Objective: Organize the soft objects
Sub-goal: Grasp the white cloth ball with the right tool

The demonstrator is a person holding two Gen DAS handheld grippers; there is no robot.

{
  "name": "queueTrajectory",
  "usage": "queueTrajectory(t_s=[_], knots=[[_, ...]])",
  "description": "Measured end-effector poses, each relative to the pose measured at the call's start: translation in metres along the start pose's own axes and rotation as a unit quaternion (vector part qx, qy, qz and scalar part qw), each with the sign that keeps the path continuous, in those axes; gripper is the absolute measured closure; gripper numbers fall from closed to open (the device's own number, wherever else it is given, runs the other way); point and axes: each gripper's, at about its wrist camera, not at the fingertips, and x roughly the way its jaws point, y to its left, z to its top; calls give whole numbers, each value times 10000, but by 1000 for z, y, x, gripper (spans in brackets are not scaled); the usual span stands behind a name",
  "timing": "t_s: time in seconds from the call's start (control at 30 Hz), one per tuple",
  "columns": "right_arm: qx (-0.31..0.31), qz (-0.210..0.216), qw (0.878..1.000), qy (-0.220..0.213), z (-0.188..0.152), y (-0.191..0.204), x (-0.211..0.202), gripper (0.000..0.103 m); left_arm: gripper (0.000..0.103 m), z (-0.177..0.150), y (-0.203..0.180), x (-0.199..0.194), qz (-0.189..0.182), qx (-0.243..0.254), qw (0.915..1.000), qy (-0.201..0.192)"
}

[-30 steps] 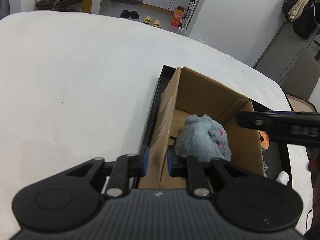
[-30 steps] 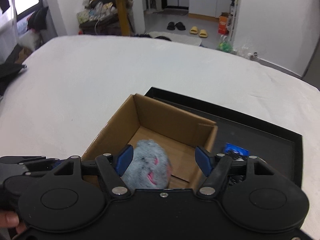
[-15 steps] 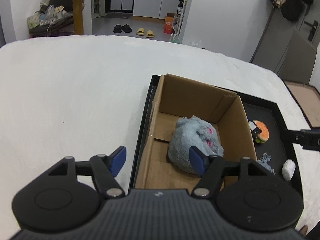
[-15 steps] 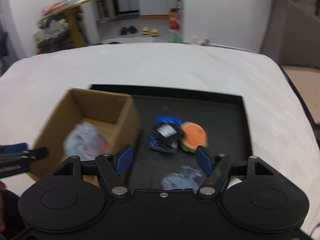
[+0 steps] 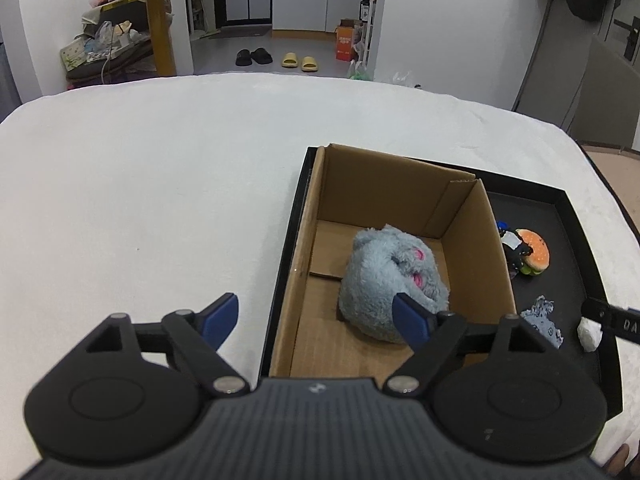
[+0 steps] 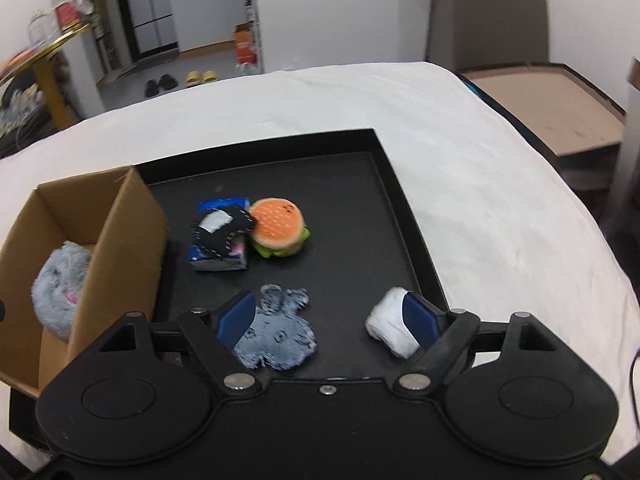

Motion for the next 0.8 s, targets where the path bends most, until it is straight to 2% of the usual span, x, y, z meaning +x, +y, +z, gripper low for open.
queueTrajectory(t_s=[0.13, 0.33, 0.63, 0.8], knots=[[217, -39, 9998, 38, -8, -12, 6, 24, 20, 2, -5, 0, 118, 17, 9999, 27], [507, -30, 9985, 178, -13, -35, 17, 33, 20, 5, -17, -3, 307, 114, 9995, 35], [1218, 115, 9915, 452, -19, -71, 41, 49, 20, 14, -31, -6, 600, 71, 9980, 160], [1390, 244, 9883, 575, -20, -78, 52, 59, 20, 20, -42, -7, 790, 149, 9964, 263]])
